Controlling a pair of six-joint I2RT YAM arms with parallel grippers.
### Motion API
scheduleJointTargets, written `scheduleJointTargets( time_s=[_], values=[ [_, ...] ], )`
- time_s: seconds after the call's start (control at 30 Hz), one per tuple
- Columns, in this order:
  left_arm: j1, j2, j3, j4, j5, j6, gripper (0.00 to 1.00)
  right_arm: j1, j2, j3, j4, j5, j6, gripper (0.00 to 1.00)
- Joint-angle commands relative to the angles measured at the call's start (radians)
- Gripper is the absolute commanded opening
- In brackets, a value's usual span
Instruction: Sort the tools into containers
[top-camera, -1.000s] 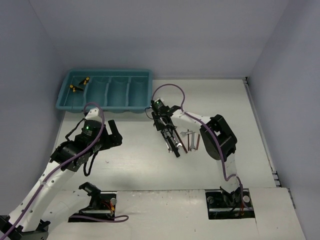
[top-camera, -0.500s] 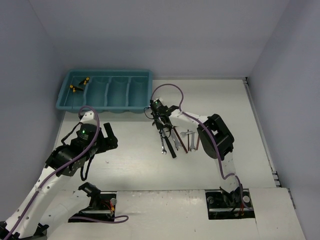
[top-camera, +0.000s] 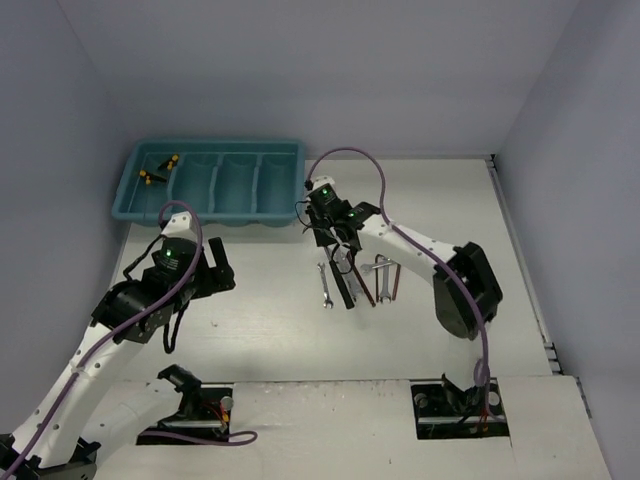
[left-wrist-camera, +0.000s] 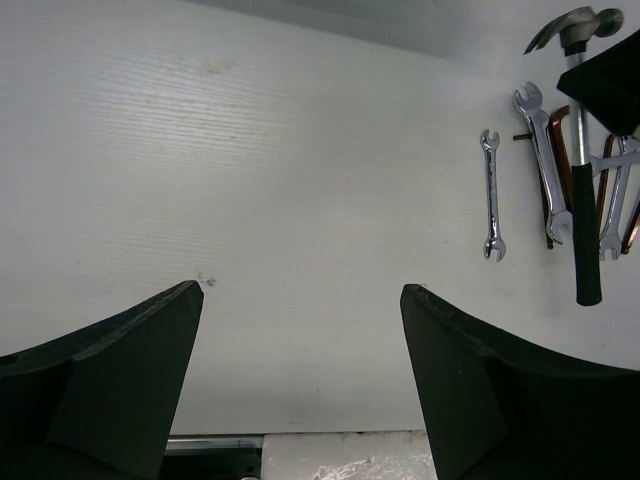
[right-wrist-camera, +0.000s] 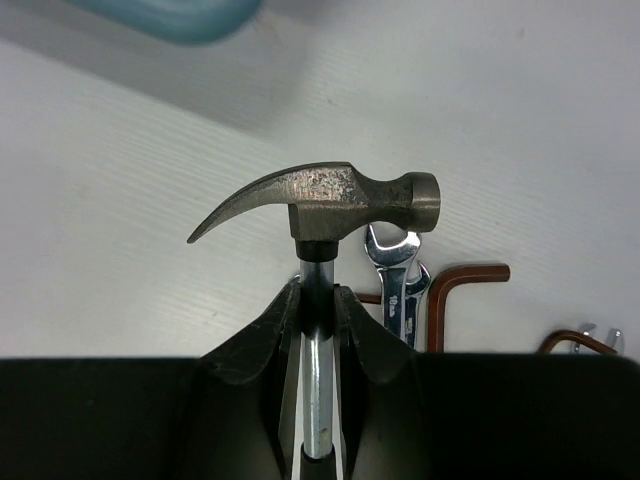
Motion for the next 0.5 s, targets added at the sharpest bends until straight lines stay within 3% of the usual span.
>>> scheduleJointTargets(
  time_s=[0.0,0.1,0.23,0.47],
  values=[
    [-0.004,0.019,0.087,0.029,-0.03,0.049,0.78,0.007,-0.148,0.071,0.033,-0.011,0.047,0.0],
    [-0.003,0.01,0.109,0.028,-0.044,0.066,0.78,0.001,-0.131,0.159,0.032,-0.026,0.076,0.0],
    [-0.002,-0.004,0.124,0.025,-0.081,0.106,0.78,-0.032,-0.008,0.415,0.033,-0.095,0.134,0.0],
    [0.001,-0.009,0.12,0.025,-0.092,0.106,0.79,-0.089,0.311,0.837,0.04,-0.193,0.242,0.0]
  ],
)
